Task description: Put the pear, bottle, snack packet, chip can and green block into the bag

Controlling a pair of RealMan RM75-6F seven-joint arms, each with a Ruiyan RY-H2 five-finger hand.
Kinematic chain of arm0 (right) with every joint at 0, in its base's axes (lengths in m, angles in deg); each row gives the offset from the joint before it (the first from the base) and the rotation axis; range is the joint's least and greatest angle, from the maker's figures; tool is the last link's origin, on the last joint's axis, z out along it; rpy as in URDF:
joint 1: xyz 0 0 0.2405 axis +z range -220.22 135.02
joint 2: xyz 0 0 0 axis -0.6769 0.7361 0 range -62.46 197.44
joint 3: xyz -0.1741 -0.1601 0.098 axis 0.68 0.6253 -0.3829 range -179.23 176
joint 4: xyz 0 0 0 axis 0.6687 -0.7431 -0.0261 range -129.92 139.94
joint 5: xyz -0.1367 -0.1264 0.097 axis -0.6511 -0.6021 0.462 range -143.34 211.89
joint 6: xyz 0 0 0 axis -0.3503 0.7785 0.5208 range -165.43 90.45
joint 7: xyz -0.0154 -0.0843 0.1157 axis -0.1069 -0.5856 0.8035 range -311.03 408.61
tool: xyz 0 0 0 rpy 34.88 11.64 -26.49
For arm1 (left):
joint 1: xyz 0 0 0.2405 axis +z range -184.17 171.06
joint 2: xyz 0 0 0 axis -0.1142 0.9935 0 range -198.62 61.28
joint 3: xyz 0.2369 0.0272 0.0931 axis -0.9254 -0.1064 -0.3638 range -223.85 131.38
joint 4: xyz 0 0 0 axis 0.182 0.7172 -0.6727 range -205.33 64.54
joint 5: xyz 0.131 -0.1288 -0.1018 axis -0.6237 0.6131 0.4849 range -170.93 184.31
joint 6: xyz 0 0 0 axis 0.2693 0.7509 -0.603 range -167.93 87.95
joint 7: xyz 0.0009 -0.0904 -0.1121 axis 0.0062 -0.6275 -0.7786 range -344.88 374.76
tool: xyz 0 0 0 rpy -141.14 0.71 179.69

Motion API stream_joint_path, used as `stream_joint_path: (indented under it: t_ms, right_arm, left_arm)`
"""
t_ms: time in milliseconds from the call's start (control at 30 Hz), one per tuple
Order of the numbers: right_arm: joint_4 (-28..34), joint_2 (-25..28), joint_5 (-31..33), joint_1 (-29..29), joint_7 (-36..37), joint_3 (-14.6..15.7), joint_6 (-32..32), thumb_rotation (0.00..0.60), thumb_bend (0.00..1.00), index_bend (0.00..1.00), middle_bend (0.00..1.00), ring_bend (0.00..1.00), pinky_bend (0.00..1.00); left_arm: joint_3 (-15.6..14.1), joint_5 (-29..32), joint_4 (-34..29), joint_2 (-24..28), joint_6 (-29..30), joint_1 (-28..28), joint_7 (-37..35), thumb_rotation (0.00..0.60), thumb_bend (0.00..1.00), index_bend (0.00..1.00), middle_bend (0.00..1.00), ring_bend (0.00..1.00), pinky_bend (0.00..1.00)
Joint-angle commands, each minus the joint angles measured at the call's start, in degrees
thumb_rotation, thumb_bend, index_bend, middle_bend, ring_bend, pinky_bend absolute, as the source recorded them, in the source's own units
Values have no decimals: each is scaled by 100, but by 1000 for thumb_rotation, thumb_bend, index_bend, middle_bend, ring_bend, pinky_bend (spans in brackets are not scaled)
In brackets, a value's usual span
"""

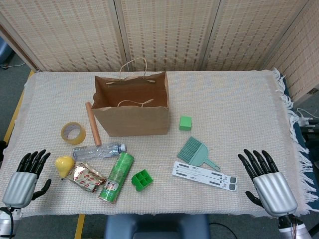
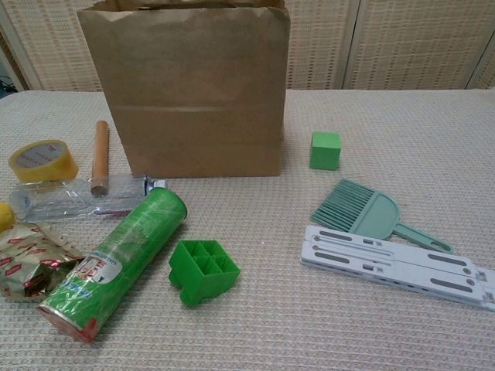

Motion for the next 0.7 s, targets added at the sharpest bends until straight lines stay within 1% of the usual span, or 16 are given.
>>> stream_joint_path:
  t_ms: [33,267,467,567,700]
  right_arm:
    - [-17,15,-100,-37,78,8,55,600,61,0,0,0,0]
    - [-31,48,-231,-133,133,46,127,600,59,0,0,0,0]
    - [5,106,-390,-187,261,53,198,600,60,0,0,0,0]
    - [23,175,-391,-202,377,50,215,600,59,0,0,0,0]
    - [16,234,-433,-194,481,42,193,600,59,0,0,0,0]
  left_arm:
    - [-14,-26,-7,0,3,0,11,600,369,0,0,0,56]
    - [-44,-62,-33,4,-20,-5,48,600,369,0,0,0,55]
    - [-82,30,-106,45,-302,-91,136,600,370,0,0,0,56]
    - [-125,147,-309,153,-691,-228,314,600,370,0,0,0,58]
    - [-145,413,-814,428,-1520,-594,425,600,371,0,0,0,66]
